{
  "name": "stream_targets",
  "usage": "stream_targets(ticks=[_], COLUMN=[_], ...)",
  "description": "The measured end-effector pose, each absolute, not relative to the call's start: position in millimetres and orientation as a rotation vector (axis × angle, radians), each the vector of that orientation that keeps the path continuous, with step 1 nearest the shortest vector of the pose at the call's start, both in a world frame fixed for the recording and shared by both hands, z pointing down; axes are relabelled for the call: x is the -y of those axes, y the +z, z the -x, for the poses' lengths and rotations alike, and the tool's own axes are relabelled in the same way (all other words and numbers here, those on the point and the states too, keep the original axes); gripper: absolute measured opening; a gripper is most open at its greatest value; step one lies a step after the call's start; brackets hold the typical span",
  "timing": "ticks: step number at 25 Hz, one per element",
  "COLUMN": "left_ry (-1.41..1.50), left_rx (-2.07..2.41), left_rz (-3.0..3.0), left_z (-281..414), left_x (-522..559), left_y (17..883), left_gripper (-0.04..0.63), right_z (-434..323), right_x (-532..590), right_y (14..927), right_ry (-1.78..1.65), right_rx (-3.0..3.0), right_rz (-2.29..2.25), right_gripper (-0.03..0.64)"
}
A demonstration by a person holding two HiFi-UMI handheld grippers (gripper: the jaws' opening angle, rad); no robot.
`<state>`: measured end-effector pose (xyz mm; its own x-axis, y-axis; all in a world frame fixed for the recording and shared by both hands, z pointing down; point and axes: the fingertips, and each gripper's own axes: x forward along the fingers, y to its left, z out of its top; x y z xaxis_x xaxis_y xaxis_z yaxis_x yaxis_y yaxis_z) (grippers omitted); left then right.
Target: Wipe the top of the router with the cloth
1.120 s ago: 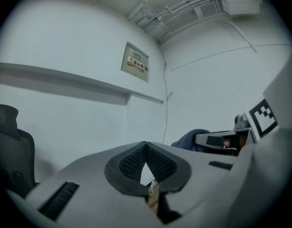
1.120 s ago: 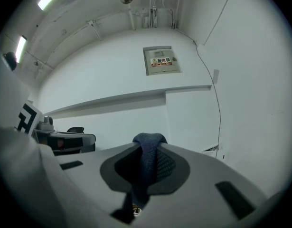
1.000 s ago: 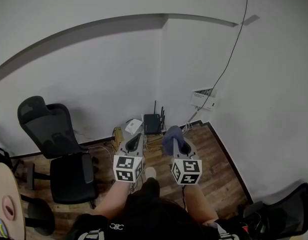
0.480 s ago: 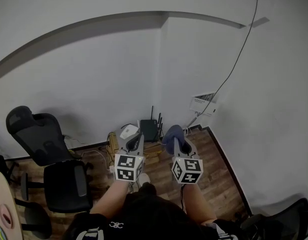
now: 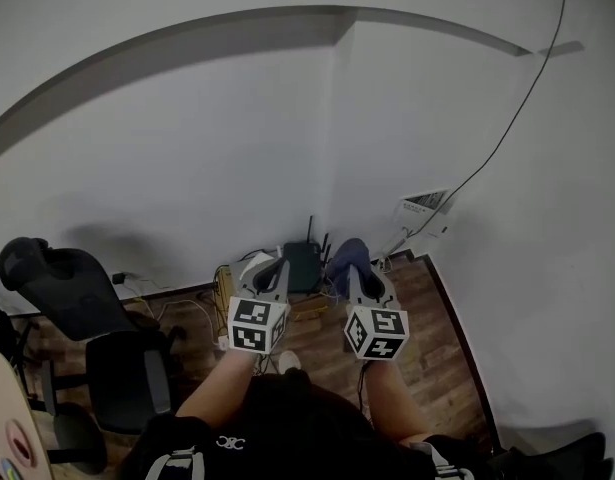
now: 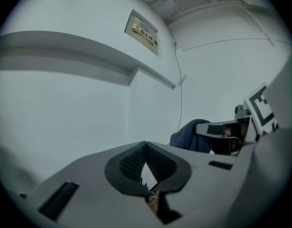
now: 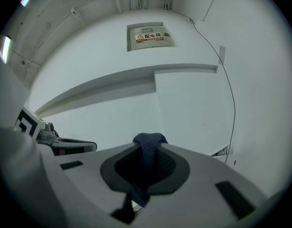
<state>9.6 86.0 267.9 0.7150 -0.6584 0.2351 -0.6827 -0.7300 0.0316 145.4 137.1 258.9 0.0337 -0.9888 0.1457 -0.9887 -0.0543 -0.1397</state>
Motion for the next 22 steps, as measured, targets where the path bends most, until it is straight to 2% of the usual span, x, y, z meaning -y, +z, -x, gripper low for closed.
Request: stream_targets(ticks=[7,22], left_ry=[0.34,0.363], left_rx=[1.081,1.195], left_rz=[-2.804,-2.717], left_z=[-37,-33], left_x=[-13,73], left_y=[265,282], left_gripper=[-0.006,-0.008], right_z=[-177,-187], right_x=[-55,47], right_y=[255,268], right_ry=[-0.323,-0.364], right_rx=[-2.153,-2.276], right_rz=[2.256,2.174], right_gripper=[0.012,0.012])
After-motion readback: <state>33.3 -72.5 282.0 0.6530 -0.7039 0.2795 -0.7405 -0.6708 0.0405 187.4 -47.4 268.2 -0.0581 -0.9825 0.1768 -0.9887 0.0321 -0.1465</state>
